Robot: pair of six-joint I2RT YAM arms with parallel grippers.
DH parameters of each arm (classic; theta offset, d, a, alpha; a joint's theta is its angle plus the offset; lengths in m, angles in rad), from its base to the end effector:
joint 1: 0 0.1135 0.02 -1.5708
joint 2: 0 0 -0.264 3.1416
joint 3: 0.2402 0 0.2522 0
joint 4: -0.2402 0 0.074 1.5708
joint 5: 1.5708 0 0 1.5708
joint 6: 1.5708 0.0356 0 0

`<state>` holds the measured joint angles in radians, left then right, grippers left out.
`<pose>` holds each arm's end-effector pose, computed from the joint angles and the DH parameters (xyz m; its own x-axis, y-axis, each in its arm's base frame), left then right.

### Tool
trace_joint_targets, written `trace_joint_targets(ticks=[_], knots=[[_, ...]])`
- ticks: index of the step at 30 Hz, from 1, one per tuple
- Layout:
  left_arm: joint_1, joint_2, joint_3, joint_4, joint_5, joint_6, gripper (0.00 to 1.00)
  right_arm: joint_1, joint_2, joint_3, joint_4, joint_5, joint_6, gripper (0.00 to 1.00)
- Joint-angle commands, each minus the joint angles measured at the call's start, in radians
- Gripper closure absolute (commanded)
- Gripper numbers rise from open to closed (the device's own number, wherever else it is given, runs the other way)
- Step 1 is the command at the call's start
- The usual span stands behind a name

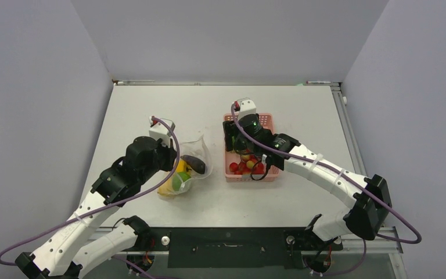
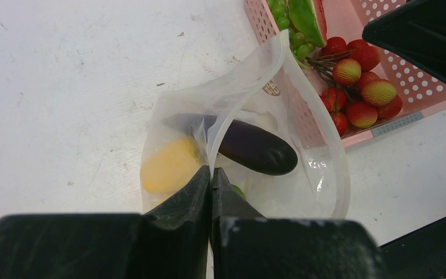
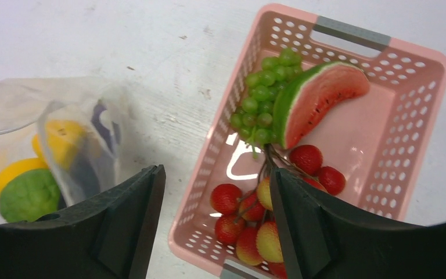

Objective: Place the food in the zip-top bag and seal the zipper
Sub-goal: Adjust the zipper food storage bag at the center of the board, then pick up the fake fruit from the bin.

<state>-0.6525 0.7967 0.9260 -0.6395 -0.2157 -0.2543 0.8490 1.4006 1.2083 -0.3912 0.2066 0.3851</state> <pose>0.1362 -0.0945 0.3402 -0.4874 0.0632 -0.8709 0.3328 0.9355 -0.1184 0.2156 0.2339 0.3258 -0.5709 -0.0921 -0.8159 -0.4393 0.8738 0.2088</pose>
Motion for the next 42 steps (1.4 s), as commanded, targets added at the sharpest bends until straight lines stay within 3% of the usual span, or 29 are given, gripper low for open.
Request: trace_joint_targets(ticks=[1, 20, 42], knots=[[0.007, -0.014, -0.002, 0.043, 0.004, 0.003, 1.0, -0.037, -0.024, -0.024, -0.059, 0.064, 0.002, 0.33], [0.01, -0.017, -0.001, 0.047, 0.022, 0.003, 1.0, -0.077, -0.044, -0.133, -0.287, 0.016, 0.033, 0.32], [0.011, -0.034, -0.004, 0.043, 0.024, 0.003, 1.0, -0.147, 0.11, -0.243, -0.102, -0.014, 0.077, 0.36]])
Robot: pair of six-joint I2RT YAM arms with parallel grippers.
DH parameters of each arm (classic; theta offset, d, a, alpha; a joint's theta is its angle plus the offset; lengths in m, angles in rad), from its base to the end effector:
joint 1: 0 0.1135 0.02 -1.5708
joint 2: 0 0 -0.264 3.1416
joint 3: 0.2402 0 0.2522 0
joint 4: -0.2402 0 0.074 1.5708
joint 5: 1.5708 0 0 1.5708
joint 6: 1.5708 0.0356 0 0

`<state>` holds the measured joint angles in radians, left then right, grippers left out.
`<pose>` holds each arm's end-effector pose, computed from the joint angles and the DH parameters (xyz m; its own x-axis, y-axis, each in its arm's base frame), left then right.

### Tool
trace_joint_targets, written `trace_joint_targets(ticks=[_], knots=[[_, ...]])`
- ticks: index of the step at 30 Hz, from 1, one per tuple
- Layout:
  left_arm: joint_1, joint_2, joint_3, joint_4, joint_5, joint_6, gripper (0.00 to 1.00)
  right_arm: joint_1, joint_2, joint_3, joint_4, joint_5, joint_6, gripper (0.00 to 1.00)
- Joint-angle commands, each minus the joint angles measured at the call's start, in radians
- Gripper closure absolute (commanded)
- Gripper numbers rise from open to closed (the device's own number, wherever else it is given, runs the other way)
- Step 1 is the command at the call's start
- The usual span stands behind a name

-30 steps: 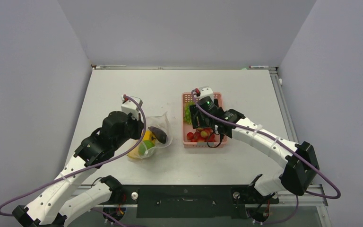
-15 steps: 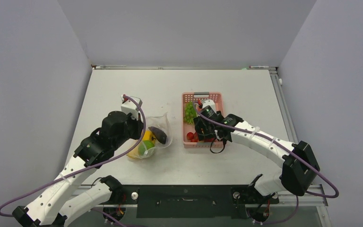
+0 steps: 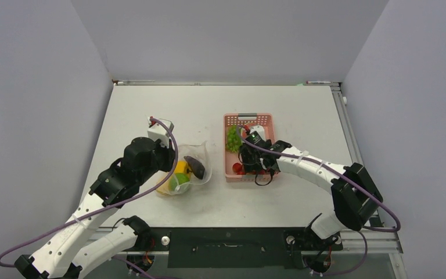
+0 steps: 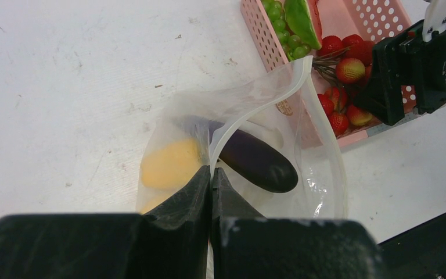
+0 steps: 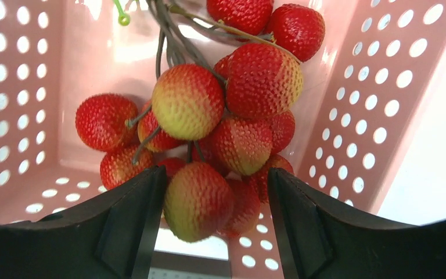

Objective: Place the food in the zip-top bag and seal the zipper
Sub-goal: Pick up the fake fruit from the bin.

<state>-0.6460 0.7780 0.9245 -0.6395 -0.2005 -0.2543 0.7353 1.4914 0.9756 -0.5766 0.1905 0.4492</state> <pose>0.1332 -0.0915 0.3424 -0.4789 0.0523 -0.8763 0.3403 0.9312 -0.1304 0.2210 0.1908 0.2113 -0.8510 -0.1948 -0.4877 -0.2492 0.9672 0.0485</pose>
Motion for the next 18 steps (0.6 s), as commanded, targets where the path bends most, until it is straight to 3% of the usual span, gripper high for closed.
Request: trace_joint_targets(ticks=[1, 10, 13, 18], knots=[[0.005, -0.014, -0.003, 0.044, 0.008, 0.003, 1.0, -0.042, 0.027, -0.011, 0.098, -0.002, 0.013, 0.37], [0.005, -0.012, -0.004, 0.042, 0.007, 0.004, 1.0, -0.111, 0.094, -0.035, 0.209, -0.048, 0.016, 0.4], [0.005, -0.011, -0.004, 0.042, 0.007, 0.004, 1.0, -0.116, 0.116, -0.039, 0.228, -0.067, 0.014, 0.52], [0.005, -0.012, -0.003, 0.041, 0.007, 0.004, 1.0, -0.117, 0.118, -0.038, 0.227, -0.056, 0.009, 0.86]])
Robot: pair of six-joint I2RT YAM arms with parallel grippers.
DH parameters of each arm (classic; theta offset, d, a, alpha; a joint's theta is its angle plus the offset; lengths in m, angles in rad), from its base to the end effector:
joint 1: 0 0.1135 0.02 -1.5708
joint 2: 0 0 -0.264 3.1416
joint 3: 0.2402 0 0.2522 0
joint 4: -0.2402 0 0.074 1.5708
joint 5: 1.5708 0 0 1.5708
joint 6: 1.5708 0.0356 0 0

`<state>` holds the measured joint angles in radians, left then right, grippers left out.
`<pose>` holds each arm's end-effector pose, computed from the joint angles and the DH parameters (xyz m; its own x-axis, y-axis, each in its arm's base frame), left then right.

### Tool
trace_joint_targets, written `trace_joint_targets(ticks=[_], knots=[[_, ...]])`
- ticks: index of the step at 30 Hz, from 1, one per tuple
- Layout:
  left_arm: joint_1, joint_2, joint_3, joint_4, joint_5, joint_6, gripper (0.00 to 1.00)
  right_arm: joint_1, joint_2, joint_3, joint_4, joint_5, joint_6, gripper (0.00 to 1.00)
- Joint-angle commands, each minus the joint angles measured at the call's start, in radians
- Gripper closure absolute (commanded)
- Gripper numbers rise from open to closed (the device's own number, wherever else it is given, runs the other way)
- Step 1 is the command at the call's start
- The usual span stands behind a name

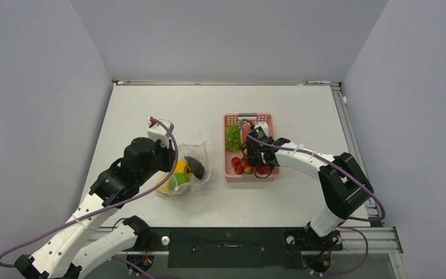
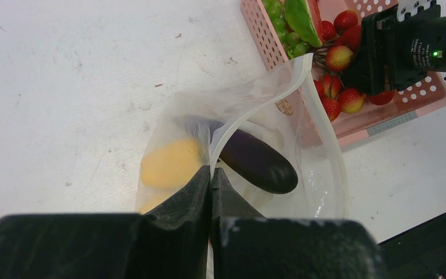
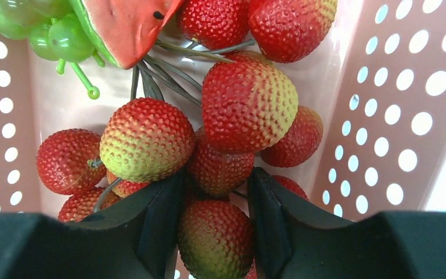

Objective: Place the food in the zip-top bag and seal the zipper
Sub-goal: Pick up the fake fruit from the bin.

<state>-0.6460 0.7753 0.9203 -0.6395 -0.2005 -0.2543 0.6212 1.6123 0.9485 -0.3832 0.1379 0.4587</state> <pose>0.1328 -0.0913 0.3414 -0.4800 0.0531 -0.8757 0.3402 0.9313 -0.1299 0.2594 0.1797 0.1790 -0.8619 -0.0775 -0.5012 -0.1550 0.9812 0.1147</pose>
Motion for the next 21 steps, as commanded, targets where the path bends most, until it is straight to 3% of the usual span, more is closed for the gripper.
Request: trace_joint_targets(ticks=[1, 3, 21], knots=[[0.005, -0.008, 0.0, 0.042, 0.006, 0.004, 1.0, -0.003, -0.009, -0.009, 0.029, 0.004, -0.001, 0.91], [0.005, -0.008, -0.001, 0.042, 0.007, 0.004, 1.0, -0.003, -0.03, -0.005, 0.018, 0.02, -0.007, 0.95], [0.008, -0.005, 0.0, 0.043, 0.004, 0.004, 1.0, 0.017, -0.32, 0.089, -0.092, 0.105, -0.033, 0.95]])
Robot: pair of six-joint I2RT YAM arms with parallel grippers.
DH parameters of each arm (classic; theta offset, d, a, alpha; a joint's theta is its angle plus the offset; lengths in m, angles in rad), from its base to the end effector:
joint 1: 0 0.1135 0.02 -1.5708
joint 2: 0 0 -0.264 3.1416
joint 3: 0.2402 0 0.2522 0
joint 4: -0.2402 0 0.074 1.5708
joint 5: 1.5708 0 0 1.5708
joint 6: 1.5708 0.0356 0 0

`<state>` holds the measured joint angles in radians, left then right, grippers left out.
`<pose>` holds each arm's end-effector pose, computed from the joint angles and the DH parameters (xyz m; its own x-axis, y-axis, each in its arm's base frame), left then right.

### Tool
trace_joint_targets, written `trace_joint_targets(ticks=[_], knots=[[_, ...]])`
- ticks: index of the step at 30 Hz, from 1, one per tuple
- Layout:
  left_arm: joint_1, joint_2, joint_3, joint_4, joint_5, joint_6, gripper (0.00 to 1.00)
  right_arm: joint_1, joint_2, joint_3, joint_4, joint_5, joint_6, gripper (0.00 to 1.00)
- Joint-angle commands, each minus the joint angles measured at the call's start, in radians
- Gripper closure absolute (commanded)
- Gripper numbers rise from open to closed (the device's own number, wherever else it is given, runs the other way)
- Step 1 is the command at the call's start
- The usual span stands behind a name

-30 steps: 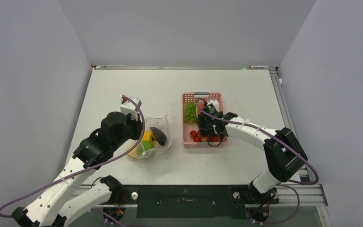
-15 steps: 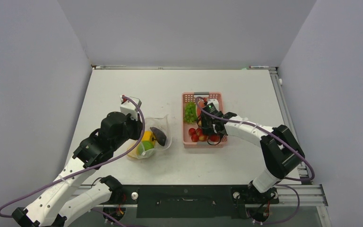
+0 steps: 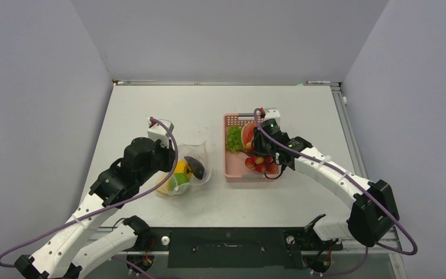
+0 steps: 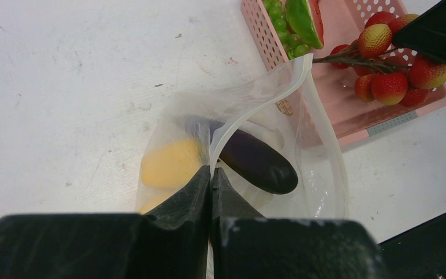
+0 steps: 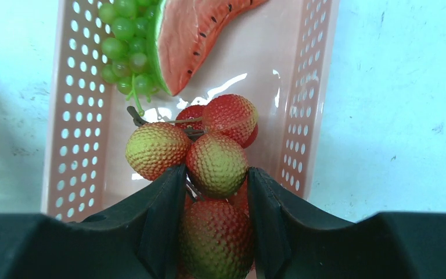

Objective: Place the food in the zip-top bag and seal the zipper
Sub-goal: Pick up the fake fruit from the bin.

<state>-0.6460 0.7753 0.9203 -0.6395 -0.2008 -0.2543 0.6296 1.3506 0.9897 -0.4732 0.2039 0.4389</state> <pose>0.1328 -0.0913 0.3414 -0.4799 0.0531 -0.8757 0.3399 0.9314 -0.1298 0.2353 0.1625 0.2601 -0.7402 -0.0244 -0.6719 -0.1680 0.9743 0.1497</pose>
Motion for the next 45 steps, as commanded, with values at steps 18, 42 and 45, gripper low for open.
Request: trace_joint_targets(ticks=[18, 42, 45], knots=[[0.014, 0.0, 0.0, 0.047, 0.002, 0.001, 1.0, 0.072, -0.184, 0.157, -0.022, -0.035, -0.086, 0.95], [0.016, 0.005, 0.0, 0.044, -0.002, -0.002, 1.0, 0.333, -0.247, 0.317, 0.042, -0.114, -0.139, 0.95], [0.017, 0.005, 0.0, 0.043, -0.002, -0.002, 1.0, 0.367, -0.234, 0.325, 0.054, -0.094, -0.142, 0.95]])
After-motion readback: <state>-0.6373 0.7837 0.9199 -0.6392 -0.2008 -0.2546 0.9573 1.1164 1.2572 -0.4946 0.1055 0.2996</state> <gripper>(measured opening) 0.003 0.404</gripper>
